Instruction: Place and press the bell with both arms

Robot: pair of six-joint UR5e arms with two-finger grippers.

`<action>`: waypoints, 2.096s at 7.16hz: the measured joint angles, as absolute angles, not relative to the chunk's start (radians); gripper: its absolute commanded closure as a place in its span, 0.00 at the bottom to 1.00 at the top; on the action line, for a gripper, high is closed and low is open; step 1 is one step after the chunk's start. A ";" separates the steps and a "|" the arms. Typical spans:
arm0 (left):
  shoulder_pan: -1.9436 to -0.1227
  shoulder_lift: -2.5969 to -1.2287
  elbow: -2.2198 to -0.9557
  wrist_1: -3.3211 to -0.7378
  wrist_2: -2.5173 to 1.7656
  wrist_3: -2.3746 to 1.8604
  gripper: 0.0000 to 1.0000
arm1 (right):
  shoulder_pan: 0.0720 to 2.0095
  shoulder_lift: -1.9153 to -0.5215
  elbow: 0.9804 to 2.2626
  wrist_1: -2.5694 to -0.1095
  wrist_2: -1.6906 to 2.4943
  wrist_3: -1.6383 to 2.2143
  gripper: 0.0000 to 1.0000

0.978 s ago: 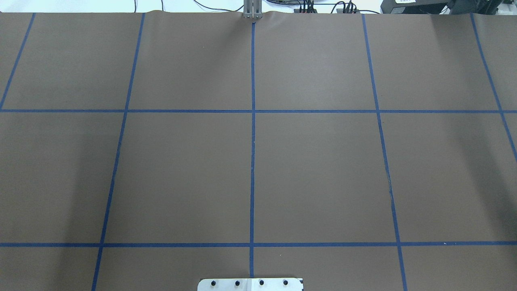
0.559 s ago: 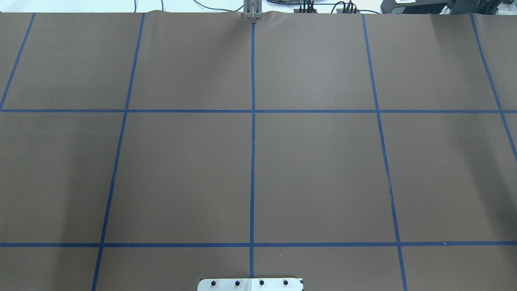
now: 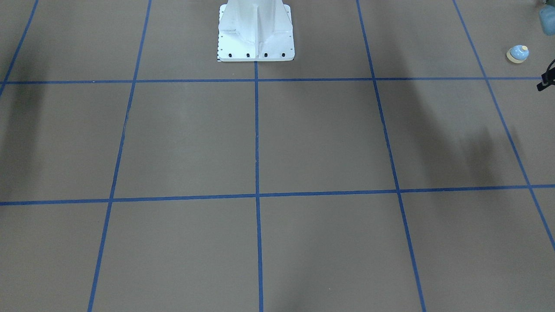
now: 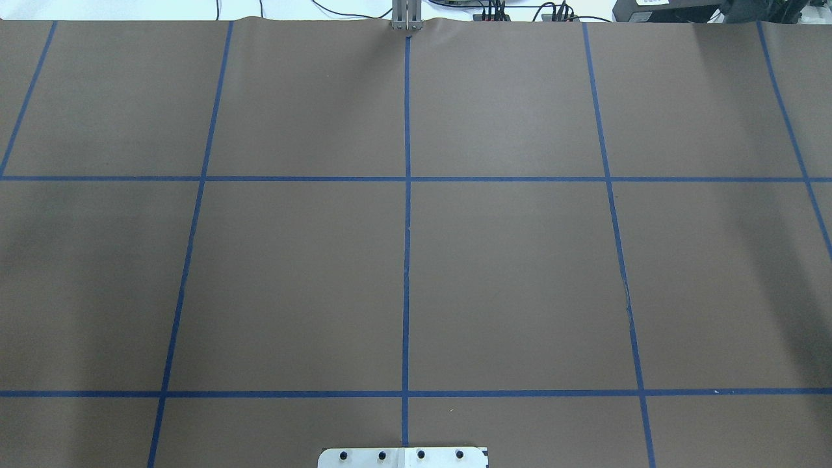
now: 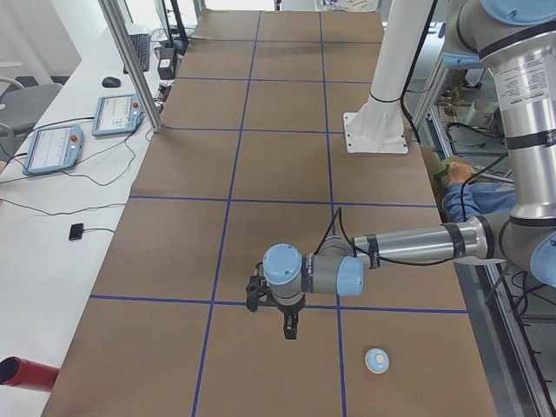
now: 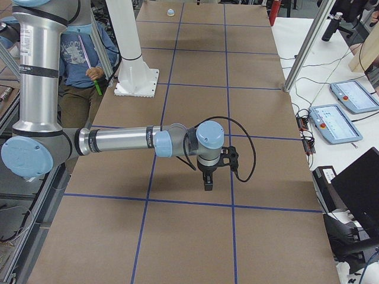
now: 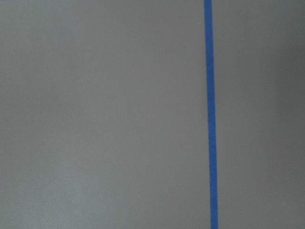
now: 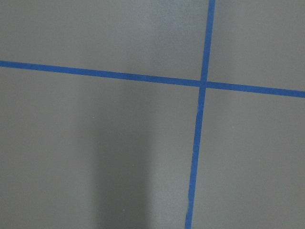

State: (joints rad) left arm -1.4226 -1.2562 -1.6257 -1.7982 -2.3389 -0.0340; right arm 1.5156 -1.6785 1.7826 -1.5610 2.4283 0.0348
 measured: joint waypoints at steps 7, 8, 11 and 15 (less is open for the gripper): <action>-1.389 -0.958 -1.410 -2.251 -2.462 -0.294 0.00 | 1.506 -1.688 1.808 -1.557 2.438 0.030 0.00; -1.379 -0.960 -1.402 -2.251 -2.469 -0.292 0.00 | 1.505 -1.695 1.811 -1.557 2.439 0.031 0.00; -1.287 -1.026 -1.385 -2.191 -2.475 -0.298 0.00 | 1.503 -1.701 1.816 -1.557 2.439 0.030 0.00; -1.214 -1.044 -1.343 -2.165 -2.470 -0.281 0.00 | 1.493 -1.701 1.819 -1.557 2.439 0.037 0.00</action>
